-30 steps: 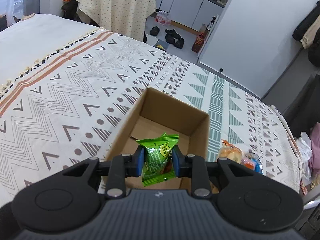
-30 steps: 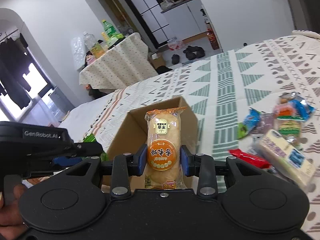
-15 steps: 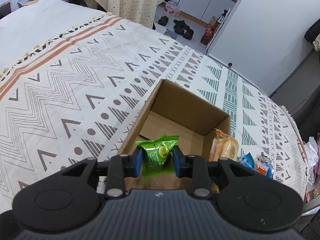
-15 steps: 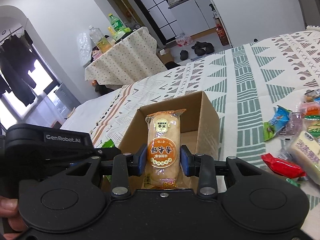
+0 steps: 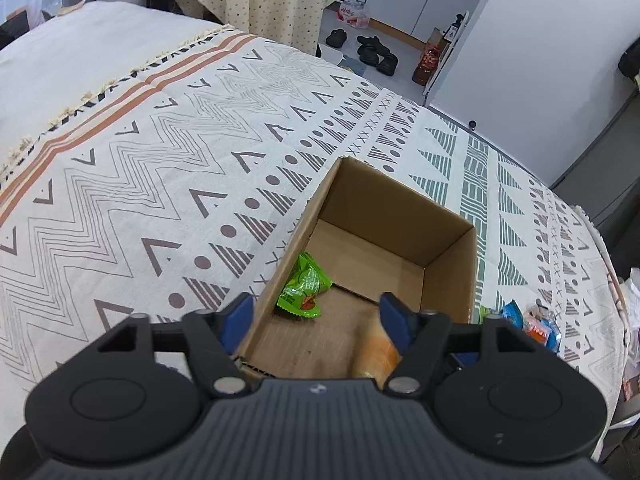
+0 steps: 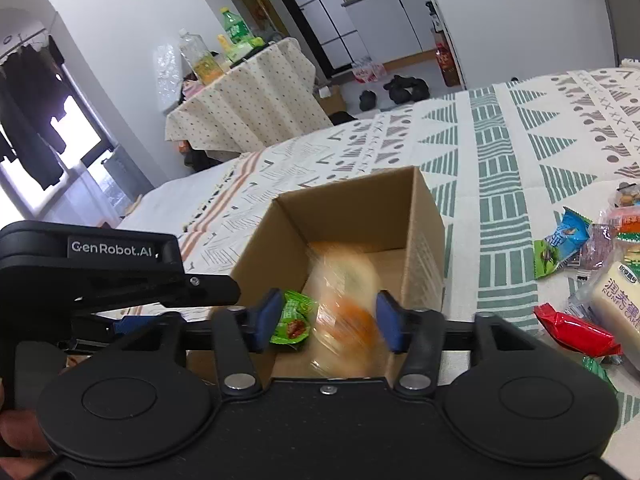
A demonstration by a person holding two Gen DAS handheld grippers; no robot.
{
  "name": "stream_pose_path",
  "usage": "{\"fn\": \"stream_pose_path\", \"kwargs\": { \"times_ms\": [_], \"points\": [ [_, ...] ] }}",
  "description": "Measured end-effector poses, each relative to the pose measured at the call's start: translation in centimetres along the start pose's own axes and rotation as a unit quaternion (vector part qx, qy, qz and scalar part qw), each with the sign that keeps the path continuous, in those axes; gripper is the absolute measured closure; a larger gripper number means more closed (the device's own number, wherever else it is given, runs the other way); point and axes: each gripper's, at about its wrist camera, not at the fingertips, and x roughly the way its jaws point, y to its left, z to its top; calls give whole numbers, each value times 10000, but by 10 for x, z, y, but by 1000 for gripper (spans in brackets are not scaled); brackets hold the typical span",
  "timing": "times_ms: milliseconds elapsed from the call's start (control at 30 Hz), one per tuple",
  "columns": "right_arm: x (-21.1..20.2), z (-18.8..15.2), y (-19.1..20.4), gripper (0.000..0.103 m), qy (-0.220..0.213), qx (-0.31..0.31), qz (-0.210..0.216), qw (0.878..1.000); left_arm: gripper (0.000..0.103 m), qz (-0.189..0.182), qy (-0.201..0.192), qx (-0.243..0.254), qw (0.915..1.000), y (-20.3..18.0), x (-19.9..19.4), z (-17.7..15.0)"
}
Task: Organize snacks
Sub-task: 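Carry both snacks over the cardboard box and open both grippers to drop them, then move both tools back toward the snack pile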
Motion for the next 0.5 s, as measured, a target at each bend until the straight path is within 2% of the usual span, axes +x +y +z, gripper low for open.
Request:
{"fn": "stream_pose_path", "kwargs": {
  "times_ms": [133,200,300,467,500],
  "points": [
    [-11,-2,3,36,-7,-69,58,10000,27,-9,-49,155,9999,-3,-9,-5],
    [-17,-2,4,34,7,-67,89,9999,22,2,-66,194,9998,-3,-14,-7],
    [-29,-2,4,20,-67,-61,-19,10000,19,77,-111,188,9997,-2,-23,-11],
    [-45,0,0,18,-92,-97,-105,9999,16,171,-239,182,9994,-4,-35,-20],
    [-48,0,-2,17,-98,-107,-218,9997,13,206,-293,185,9992,-4,-37,-22]
  ]
}}
